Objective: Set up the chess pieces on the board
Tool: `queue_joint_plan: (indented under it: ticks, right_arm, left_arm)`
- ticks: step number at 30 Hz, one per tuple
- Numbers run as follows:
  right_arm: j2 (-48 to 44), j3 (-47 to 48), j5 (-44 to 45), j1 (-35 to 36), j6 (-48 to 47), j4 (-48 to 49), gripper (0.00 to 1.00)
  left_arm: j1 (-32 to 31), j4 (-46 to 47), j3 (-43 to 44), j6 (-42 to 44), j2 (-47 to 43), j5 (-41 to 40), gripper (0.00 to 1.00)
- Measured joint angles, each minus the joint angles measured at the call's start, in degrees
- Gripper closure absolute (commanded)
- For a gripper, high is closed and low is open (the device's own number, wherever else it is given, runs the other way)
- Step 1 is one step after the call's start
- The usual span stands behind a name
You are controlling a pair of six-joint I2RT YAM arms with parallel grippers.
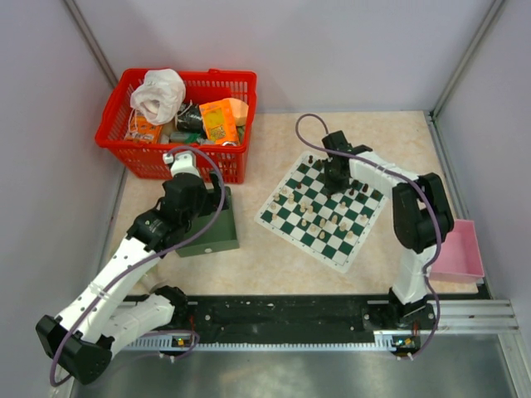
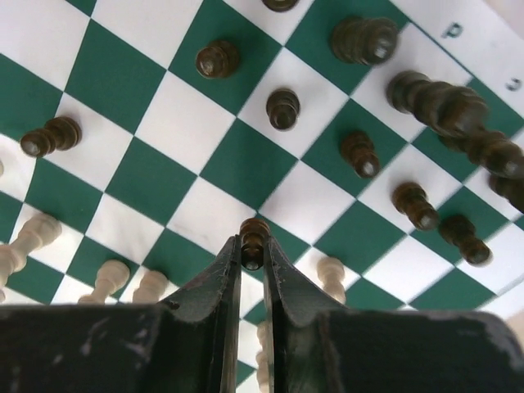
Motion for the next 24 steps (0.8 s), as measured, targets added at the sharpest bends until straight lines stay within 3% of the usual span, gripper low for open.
queue_joint_plan:
  ticks: [8,13,18,24]
  right_arm:
    - [-14.19,-6.73,3.04,-1.66,1.86,0.42,0.88]
    - [-22.62,-14.86,4.07,-8.13,3.48,1.25,0.88]
    - [-23.91,-20.74,4.76,-14.34,4.04,1.7,0.88]
    - [-22.16,-22.1,4.83,-15.98,3.96,3.98,0.88]
  left_arm:
    - [0.0,0.26,0.0,0.0,0.07,0.04,0.01]
    - [0.0,0.39,0.0,0.0,0.07,0.46,0.01]
    - [0.0,0.46,0.0,0.0,0.46,1.27,0.01]
    - [0.0,0.59,0.0,0.0,0.92,1.57,0.01]
